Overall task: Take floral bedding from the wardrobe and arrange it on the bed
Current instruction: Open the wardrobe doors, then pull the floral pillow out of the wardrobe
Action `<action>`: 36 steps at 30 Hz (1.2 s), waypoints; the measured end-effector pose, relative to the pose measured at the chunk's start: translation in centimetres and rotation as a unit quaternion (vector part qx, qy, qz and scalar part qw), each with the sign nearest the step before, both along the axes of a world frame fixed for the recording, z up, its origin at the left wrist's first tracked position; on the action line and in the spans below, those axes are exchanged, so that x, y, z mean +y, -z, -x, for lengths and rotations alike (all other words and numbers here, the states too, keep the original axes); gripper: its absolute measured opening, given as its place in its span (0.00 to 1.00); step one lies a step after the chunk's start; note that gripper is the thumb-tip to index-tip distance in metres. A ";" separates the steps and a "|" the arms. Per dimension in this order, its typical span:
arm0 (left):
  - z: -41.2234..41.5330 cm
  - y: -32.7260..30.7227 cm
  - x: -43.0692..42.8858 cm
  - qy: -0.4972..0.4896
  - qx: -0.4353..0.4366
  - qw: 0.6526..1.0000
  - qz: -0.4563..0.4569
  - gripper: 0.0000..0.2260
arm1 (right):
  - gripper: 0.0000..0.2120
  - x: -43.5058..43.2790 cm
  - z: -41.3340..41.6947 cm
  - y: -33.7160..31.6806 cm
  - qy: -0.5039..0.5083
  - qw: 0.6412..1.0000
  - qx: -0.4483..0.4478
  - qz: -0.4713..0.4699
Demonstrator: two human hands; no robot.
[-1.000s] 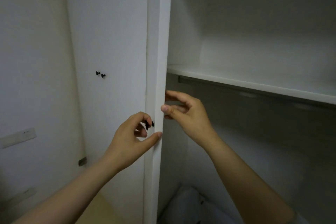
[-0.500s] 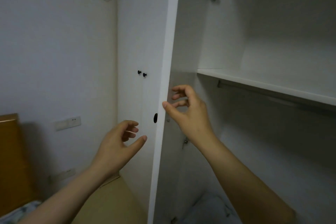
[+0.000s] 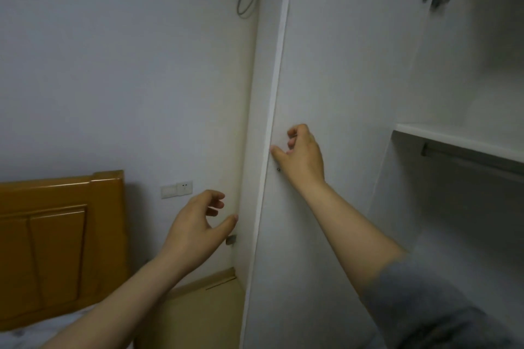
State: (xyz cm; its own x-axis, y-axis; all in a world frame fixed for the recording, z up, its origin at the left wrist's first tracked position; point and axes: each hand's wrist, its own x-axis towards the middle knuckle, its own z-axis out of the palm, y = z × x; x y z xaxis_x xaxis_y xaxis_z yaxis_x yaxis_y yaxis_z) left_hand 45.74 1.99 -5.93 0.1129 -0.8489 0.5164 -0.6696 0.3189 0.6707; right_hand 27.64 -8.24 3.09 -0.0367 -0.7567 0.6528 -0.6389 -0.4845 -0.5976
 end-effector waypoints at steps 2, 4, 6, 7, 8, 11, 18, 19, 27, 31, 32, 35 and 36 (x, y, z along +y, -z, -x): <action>-1.0 -0.1 -0.1 -0.006 -0.002 1.000 0.001 0.20 | 0.19 -1.7 -0.6 0.3 0.003 0.999 -0.012 -0.051; -1.5 -0.2 -0.4 -0.009 -0.001 1.000 0.004 0.20 | 0.19 -2.5 0.2 0.7 0.010 0.997 -0.026 -0.068; -1.5 -0.4 -0.6 -0.004 0.000 1.000 0.006 0.20 | 0.20 -2.9 1.3 1.1 0.005 0.997 -0.034 -0.072; -1.3 -0.4 -0.8 -0.001 0.000 1.000 0.007 0.20 | 0.21 -3.0 1.8 1.3 -0.002 0.996 -0.035 -0.077; -0.9 -0.5 -1.0 0.005 0.001 1.000 0.008 0.20 | 0.21 -2.9 2.1 1.5 -0.015 0.996 -0.038 -0.083; 0.9 -0.6 -1.3 0.021 0.000 1.000 0.013 0.20 | 0.23 -2.0 3.3 1.9 -0.066 0.990 -0.055 -0.115; 6.9 -0.5 -1.8 0.076 0.014 0.997 -0.001 0.17 | 0.18 2.4 9.3 3.9 -0.062 0.990 -0.074 -0.101; 8.2 -0.4 -1.7 0.087 0.015 0.996 -0.005 0.17 | 0.17 3.2 11.1 4.4 -0.049 0.990 -0.076 -0.104; 20.5 0.6 -1.3 0.171 0.000 0.985 -0.026 0.16 | 0.11 9.1 26.7 9.0 0.078 0.981 -0.114 -0.135; 28.3 2.2 -0.6 0.222 -0.009 0.974 -0.047 0.14 | 0.11 13.3 34.8 11.8 0.135 0.969 -0.130 -0.164; 30.0 2.8 -0.5 0.233 -0.010 0.971 -0.055 0.14 | 0.11 14.2 36.4 12.6 0.148 0.966 -0.131 -0.168; 34.8 5.0 0.4 0.269 -0.021 0.959 -0.083 0.15 | 0.10 17.0 40.7 14.8 0.184 0.956 -0.132 -0.185; 36.1 5.7 0.6 0.280 -0.028 0.955 -0.091 0.15 | 0.10 17.8 41.9 15.5 0.194 0.953 -0.133 -0.190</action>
